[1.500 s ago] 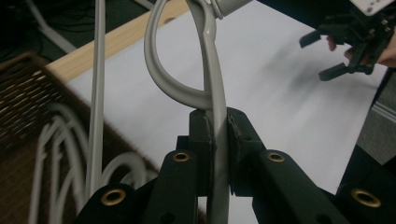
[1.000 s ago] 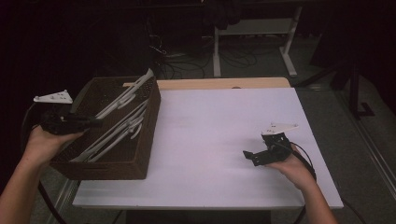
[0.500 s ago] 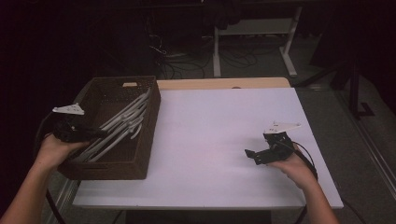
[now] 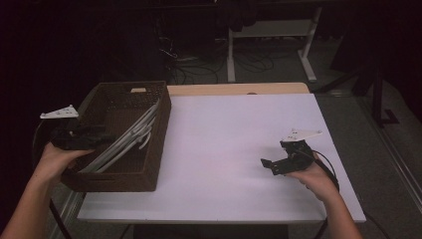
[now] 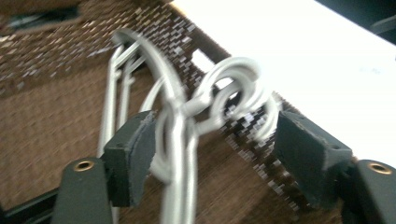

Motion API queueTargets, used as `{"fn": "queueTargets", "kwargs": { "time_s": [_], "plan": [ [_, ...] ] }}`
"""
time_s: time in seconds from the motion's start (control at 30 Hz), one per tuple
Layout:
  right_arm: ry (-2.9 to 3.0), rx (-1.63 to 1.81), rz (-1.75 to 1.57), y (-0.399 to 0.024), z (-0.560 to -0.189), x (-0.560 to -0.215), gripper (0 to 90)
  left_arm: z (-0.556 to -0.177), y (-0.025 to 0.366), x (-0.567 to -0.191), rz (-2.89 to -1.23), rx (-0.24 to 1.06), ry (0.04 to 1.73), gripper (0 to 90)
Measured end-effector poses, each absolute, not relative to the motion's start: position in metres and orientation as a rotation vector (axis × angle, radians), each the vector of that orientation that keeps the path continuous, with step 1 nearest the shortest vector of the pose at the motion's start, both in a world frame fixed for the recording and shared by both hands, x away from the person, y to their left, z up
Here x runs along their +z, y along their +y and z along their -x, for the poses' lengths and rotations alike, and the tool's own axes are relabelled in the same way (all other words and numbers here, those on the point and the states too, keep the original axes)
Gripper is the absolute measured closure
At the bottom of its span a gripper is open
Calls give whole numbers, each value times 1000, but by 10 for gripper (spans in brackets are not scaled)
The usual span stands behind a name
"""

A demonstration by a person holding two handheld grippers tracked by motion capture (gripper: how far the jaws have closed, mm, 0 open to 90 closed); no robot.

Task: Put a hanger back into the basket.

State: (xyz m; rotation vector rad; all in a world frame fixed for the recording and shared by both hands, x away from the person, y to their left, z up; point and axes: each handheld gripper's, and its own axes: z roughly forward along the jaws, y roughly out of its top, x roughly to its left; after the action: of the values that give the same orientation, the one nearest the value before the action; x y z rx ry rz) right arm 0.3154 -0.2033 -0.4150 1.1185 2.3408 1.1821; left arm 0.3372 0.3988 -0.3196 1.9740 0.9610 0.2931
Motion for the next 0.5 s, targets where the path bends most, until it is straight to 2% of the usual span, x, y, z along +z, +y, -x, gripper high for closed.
{"fn": "queueTargets", "kwargs": {
  "time_s": [0.37,0.5],
  "plan": [
    [2348,1220,-1081,-201,-311,-403,7,-324,334,-313,-1978,251,798,155],
    [2360,1231,-1063,-200,-310,-396,7,-323,318,-318,-1962,227,758,139]
  ]
}}
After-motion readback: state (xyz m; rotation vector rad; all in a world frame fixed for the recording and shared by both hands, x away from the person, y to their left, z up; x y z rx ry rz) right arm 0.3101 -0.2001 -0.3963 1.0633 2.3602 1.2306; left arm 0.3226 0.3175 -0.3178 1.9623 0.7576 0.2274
